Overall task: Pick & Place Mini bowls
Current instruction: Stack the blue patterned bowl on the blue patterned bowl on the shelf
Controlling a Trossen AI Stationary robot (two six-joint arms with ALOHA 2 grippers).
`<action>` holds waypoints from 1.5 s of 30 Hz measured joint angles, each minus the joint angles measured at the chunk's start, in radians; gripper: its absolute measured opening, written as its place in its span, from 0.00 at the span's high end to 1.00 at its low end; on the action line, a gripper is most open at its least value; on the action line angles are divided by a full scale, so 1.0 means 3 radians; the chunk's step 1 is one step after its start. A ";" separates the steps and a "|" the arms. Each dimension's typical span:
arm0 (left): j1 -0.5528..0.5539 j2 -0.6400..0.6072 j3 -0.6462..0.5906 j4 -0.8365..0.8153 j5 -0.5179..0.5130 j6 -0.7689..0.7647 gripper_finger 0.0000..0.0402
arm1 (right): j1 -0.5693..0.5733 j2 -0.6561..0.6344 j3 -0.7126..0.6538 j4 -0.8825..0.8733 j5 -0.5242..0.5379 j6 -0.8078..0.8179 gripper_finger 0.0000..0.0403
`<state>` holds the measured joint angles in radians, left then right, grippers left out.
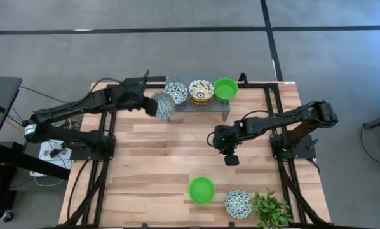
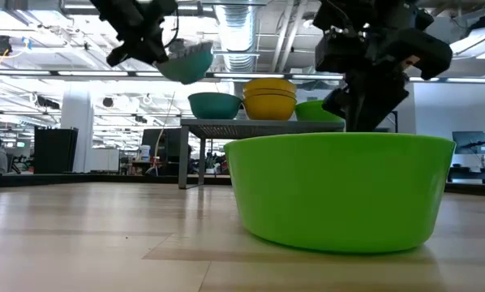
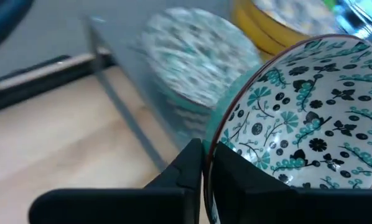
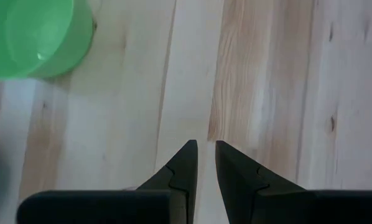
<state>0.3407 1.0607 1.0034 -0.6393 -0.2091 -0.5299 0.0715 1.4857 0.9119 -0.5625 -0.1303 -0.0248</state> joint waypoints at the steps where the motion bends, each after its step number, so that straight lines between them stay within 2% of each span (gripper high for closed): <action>1: 0.0126 0.0000 -0.0001 0.0017 0.0007 0.0005 0.94 | 0.0000 0.0000 -0.0006 -0.0031 0.0000 -0.0001 0.87; 4: 0.0410 0.0001 -0.0001 0.0200 0.0004 0.0022 0.95 | 0.0000 0.0000 -0.0006 -0.0044 0.0001 0.0000 0.87; 8: 0.0568 0.0001 -0.0001 0.0738 0.0355 0.0177 0.96 | 0.0000 0.0000 -0.0006 -0.0043 0.0000 0.0000 0.87; 10: 0.0591 0.0024 0.0002 0.0913 0.0424 0.0198 0.96 | 0.0000 0.0001 -0.0006 -0.0043 0.0000 0.0000 0.87; 20: 0.0613 0.0444 -0.0001 0.1033 0.0430 0.0078 0.95 | 0.0000 0.0003 -0.0005 -0.0011 0.0000 0.0000 0.87; 32: 0.0769 0.0714 -0.0001 0.1063 0.0412 0.0062 0.95 | 0.0000 0.0003 -0.0005 0.0147 0.0001 0.0007 0.87; 35: 0.0797 0.0793 -0.0001 0.1062 0.0426 0.0056 0.95 | 0.0000 0.0003 -0.0005 0.0158 0.0001 0.0151 0.87; 45: 0.0798 0.0809 -0.0001 0.1074 0.0430 0.0084 0.92 | 0.0001 0.0003 -0.0005 0.0158 0.0002 0.0254 0.87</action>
<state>0.5800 1.3033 1.0031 -0.3172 -0.0799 -0.5049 0.0719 1.4864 0.9104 -0.5152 -0.1297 0.0513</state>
